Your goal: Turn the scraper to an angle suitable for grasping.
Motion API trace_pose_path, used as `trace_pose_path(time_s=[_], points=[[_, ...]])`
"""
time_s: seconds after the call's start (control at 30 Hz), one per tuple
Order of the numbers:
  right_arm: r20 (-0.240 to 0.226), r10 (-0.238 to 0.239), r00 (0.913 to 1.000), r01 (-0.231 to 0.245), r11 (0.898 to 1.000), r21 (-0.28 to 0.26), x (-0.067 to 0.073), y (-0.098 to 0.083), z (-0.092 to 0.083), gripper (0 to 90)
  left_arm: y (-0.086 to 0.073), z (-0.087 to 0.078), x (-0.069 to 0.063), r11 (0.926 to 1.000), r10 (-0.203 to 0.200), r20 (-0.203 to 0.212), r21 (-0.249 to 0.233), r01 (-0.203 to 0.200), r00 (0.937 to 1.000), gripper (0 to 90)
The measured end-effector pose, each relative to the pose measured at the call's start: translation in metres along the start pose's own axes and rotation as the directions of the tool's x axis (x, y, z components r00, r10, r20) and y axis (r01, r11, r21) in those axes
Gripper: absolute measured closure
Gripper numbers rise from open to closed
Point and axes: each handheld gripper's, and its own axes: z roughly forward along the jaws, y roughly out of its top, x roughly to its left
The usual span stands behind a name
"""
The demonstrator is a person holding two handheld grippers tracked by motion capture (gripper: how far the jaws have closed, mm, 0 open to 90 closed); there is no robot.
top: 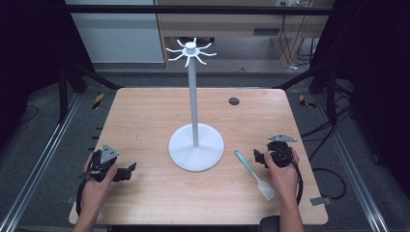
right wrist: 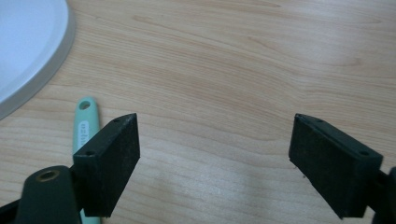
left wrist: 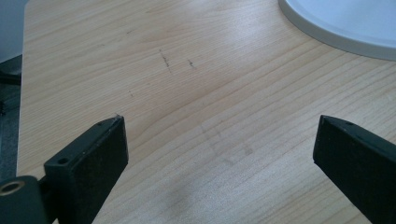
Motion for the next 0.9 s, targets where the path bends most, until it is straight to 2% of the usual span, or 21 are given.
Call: trace_pose_path(time_s=[0.1, 0.23, 0.33, 0.37, 0.43, 0.47, 0.5, 0.53, 0.57, 0.6, 0.63, 0.67, 0.7, 0.87, 0.9], points=[[0.028, 0.008, 0.9996, -0.009, 1.0, 0.02, 0.002, 0.001, 0.0, 18.2, 0.0, 0.0, 0.0, 1.0, -0.002, 0.0, -0.001, 0.002, 1.0, 2.9], [0.04, 0.012, 0.9991, -0.013, 1.0, 0.027, 0.006, 0.002, 0.0, 18.1, 0.0, 0.0, 0.0, 1.0, -0.004, -0.002, -0.002, 0.004, 1.0, 2.9], [0.032, -0.017, 0.9993, 0.016, 1.0, 0.026, 0.012, 0.004, 0.0, 19.8, 0.0, 0.0, -0.001, 1.0, -0.001, -0.001, -0.001, 0.001, 1.0, 2.9], [0.033, -0.038, 0.9987, 0.038, 0.999, 0.022, 0.018, 0.006, 0.0, 23.4, 0.001, 0.0, -0.001, 1.0, 0.002, -0.001, 0.001, -0.002, 1.0, 2.9], [0.03, -0.047, 0.9984, 0.046, 0.999, 0.023, 0.022, 0.008, 0.0, 26.3, 0.001, 0.001, -0.001, 1.0, 0.0, -0.001, 0.0, 0.0, 1.0, 2.9], [0.046, -0.082, 0.9956, 0.08, 0.996, 0.033, 0.03, 0.014, 0.0, 36.2, 0.0, 0.001, -0.001, 1.0, 0.003, -0.003, 0.003, -0.003, 1.0, 2.9], [0.049, -0.097, 0.9941, 0.095, 0.995, 0.043, 0.034, 0.017, 0.0, 41.0, 0.0, 0.001, -0.001, 1.0, 0.002, -0.004, 0.005, -0.002, 1.0, 2.9], [0.049, -0.097, 0.9941, 0.095, 0.995, 0.043, 0.034, 0.017, 0.0, 41.0, 0.0, 0.001, -0.001, 1.0, 0.002, -0.004, 0.005, -0.002, 1.0, 2.9], [0.023, -0.128, 0.9915, 0.127, 0.991, 0.039, 0.041, 0.023, 0.0, 51.6, 0.0, 0.0, 0.0, 0.9999, 0.003, -0.006, 0.011, -0.003, 1.0, 2.9], [0.023, -0.128, 0.9915, 0.127, 0.991, 0.039, 0.041, 0.023, 0.0, 51.6, 0.0, 0.0, 0.0, 0.9999, 0.003, -0.006, 0.011, -0.003, 1.0, 2.9], [-0.009, -0.133, 0.9911, 0.133, 0.99, 0.039, 0.044, 0.026, 0.001, 54.2, 0.0, 0.0, 0.0, 1.0, -0.002, -0.006, 0.008, 0.002, 1.0, 2.9], [-0.038, -0.164, 0.9857, 0.167, 0.984, 0.07, 0.049, 0.032, 0.005, 62.3, -0.001, 0.0, 0.0, 1.0, -0.006, -0.008, 0.005, 0.006, 1.0, 2.9], [-0.047, -0.174, 0.9837, 0.177, 0.98, 0.088, 0.05, 0.034, 0.008, 66.2, -0.001, 0.0, 0.001, 1.0, -0.004, -0.01, 0.007, 0.005, 0.9999, 2.9], [-0.083, -0.137, 0.987, 0.145, 0.985, 0.096, 0.052, 0.036, 0.022, 83.8, 0.0, 0.001, 0.0, 1.0, 0.001, -0.01, 0.01, -0.001, 0.9999, 3.0], [-0.083, -0.149, 0.9853, 0.158, 0.981, 0.11, 0.053, 0.035, 0.023, 85.1, 0.0, 0.001, -0.001, 1.0, -0.001, -0.01, 0.009, 0.001, 1.0, 2.9]])
